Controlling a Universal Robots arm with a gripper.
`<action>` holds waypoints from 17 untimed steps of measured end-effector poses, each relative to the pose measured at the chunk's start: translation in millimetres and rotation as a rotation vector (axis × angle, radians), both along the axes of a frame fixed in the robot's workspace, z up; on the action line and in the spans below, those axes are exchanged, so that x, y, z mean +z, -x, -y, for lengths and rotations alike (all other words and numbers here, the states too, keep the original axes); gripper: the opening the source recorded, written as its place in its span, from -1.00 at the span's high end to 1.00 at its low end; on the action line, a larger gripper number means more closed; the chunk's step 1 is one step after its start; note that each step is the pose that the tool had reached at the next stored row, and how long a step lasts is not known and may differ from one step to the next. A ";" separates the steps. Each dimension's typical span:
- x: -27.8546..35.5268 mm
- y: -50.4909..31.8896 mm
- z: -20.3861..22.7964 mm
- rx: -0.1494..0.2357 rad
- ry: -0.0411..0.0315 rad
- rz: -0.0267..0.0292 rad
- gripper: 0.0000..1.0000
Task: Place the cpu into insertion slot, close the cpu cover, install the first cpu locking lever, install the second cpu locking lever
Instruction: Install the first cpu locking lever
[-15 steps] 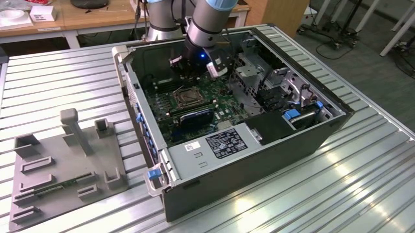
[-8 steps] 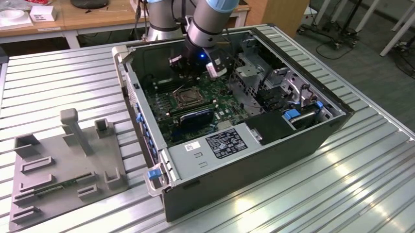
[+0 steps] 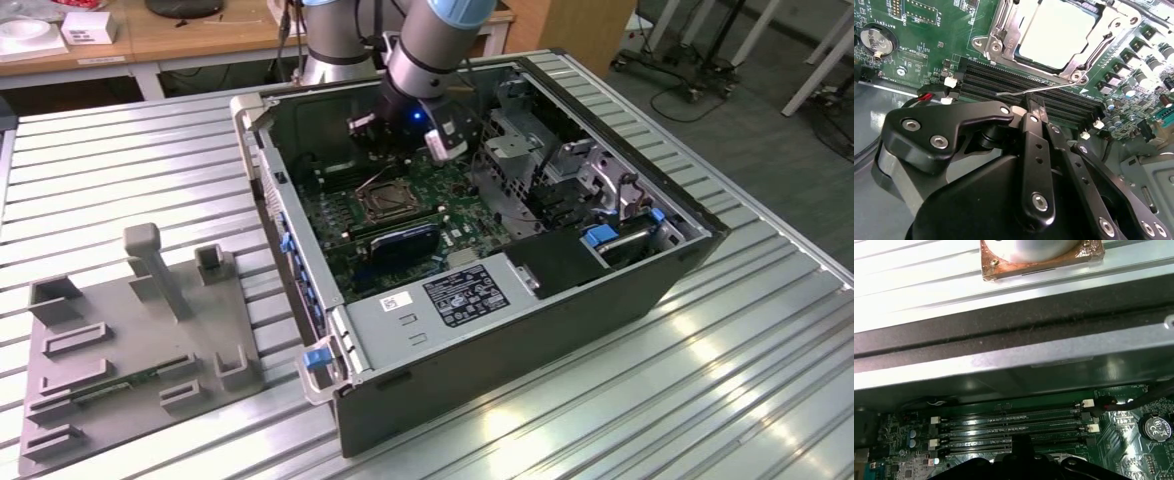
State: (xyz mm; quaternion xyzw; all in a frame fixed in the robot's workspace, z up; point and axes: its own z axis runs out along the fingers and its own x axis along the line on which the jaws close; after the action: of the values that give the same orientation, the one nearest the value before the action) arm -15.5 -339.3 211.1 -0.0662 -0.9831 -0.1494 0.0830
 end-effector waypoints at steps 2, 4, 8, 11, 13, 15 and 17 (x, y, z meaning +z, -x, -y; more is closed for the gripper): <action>0.0 -0.9 0.6 0.000 -0.0021 -0.0031 0.79; 0.0 -2.1 1.2 -0.001 -0.0026 -0.0060 0.79; 0.0 -3.5 1.7 -0.003 -0.0026 -0.0077 0.79; -0.1 -4.1 2.7 -0.004 -0.0025 -0.0079 0.79; -0.3 -4.2 3.5 -0.005 -0.0026 -0.0079 0.79; -0.4 -4.3 4.4 -0.006 -0.0026 -0.0079 0.79; -0.6 -4.3 4.7 -0.006 -0.0027 -0.0078 0.79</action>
State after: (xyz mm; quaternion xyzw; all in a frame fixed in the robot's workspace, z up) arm -11.2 -344.0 210.5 -0.0696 -0.9823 -0.1507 0.0865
